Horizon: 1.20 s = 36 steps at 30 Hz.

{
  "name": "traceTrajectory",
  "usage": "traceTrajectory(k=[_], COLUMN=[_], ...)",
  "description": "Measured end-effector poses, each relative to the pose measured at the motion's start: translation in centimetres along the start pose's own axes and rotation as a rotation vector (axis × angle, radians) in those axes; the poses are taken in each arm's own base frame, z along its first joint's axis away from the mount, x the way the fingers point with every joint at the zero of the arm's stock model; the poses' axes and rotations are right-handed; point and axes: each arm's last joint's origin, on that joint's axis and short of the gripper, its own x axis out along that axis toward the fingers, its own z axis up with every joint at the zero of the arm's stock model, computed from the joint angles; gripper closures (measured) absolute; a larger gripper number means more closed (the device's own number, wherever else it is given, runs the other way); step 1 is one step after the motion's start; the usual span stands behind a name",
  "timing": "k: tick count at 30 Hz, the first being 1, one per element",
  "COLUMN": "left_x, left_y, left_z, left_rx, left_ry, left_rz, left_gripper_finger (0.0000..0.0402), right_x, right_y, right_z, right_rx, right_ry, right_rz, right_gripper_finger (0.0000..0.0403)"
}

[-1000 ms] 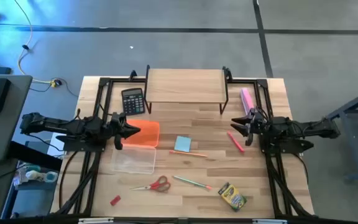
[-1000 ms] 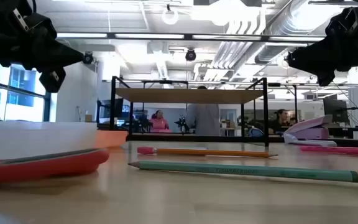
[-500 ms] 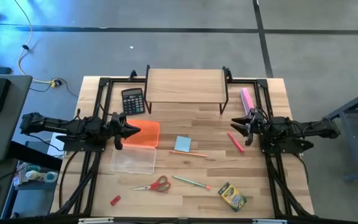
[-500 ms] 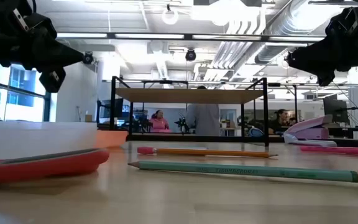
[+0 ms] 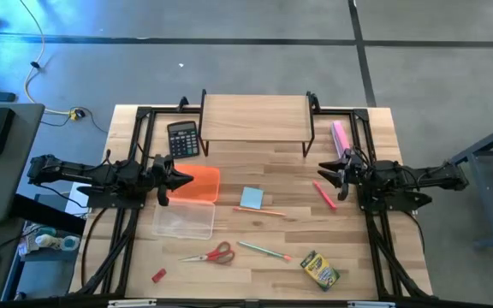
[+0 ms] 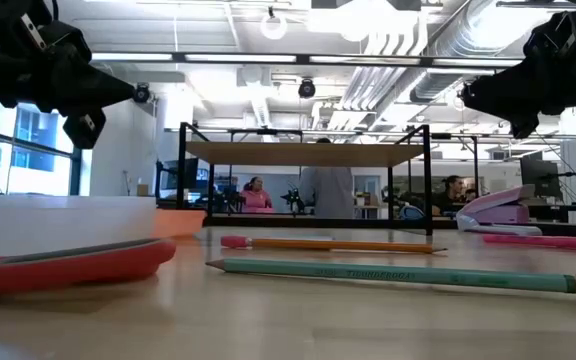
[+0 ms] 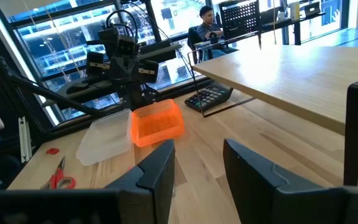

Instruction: Pack school essentials

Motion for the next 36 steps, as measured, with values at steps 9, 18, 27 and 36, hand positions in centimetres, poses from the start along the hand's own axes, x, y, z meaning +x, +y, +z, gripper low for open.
traceTrajectory(k=[9,18,27,36], left_x=[0.0,0.0,0.0,0.0], left_y=[0.0,0.0,0.02,0.12], left_z=[0.0,0.0,0.01,0.06], left_rx=[0.0,0.0,0.0,0.0], left_ry=[0.0,0.0,-0.005,-0.022], left_rz=[0.0,0.0,0.009,0.044], left_gripper_finger=[0.0401,0.0401,0.0401,0.0401], right_x=[0.0,0.0,0.0,0.0], right_y=[0.0,0.0,0.0,0.0], right_z=[0.0,0.0,0.0,0.0], right_rx=[0.0,0.0,0.0,0.0], right_ry=[0.0,0.0,0.0,0.0], right_rz=[0.0,-0.001,0.0,0.0], right_gripper_finger=[0.0275,0.0275,0.0275,0.0275])
